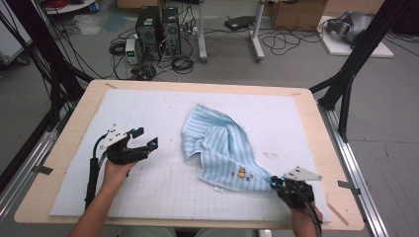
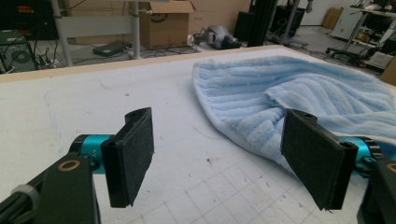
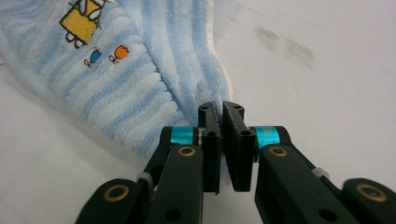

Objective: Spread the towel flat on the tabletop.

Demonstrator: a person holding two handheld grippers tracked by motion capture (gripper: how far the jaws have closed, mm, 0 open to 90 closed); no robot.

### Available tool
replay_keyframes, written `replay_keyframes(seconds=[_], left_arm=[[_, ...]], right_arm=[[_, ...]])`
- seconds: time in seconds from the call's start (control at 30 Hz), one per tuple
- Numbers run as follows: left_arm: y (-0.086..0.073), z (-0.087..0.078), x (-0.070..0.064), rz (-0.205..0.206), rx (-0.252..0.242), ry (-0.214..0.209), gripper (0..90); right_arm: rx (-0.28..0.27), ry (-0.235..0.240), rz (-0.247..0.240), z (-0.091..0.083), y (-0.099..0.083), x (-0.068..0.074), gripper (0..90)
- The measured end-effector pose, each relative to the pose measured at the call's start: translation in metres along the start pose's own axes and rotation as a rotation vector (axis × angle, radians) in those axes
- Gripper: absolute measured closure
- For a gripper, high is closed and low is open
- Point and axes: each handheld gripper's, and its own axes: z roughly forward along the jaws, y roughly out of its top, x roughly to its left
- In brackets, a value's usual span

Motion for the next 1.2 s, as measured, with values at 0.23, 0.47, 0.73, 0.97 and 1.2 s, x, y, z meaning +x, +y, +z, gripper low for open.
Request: replay_keyframes(seconds=[0.23,0.47,0.73,0.97,1.2], left_arm=[[-0.001,0.014,-0.012,-0.005,0.031,-0.054,26.4],[0.002,0.045,-0.04,0.032,0.09,-0.13,19.8],[0.001,0.084,-0.082,0.175,0.186,-0.237,32.7],[-0.011,0.102,-0.094,0.269,0.321,-0.211,57.9],[-0.011,0.1,-0.087,0.321,0.416,-0.14,86.0]], right_arm=[[-0.053,-0.058,0.114,-0.028,-0.023,-0.023,64.6],[-0.168,-0.021,0.16,-0.023,-0.013,-0.026,37.4],[-0.174,0.006,0.125,-0.013,-0.005,-0.022,35.7],[-0.181,0.024,0.125,-0.007,-0.001,-0.024,35.1],[-0.138,0.116,0.055,0.012,0.012,-0.011,31.6]])
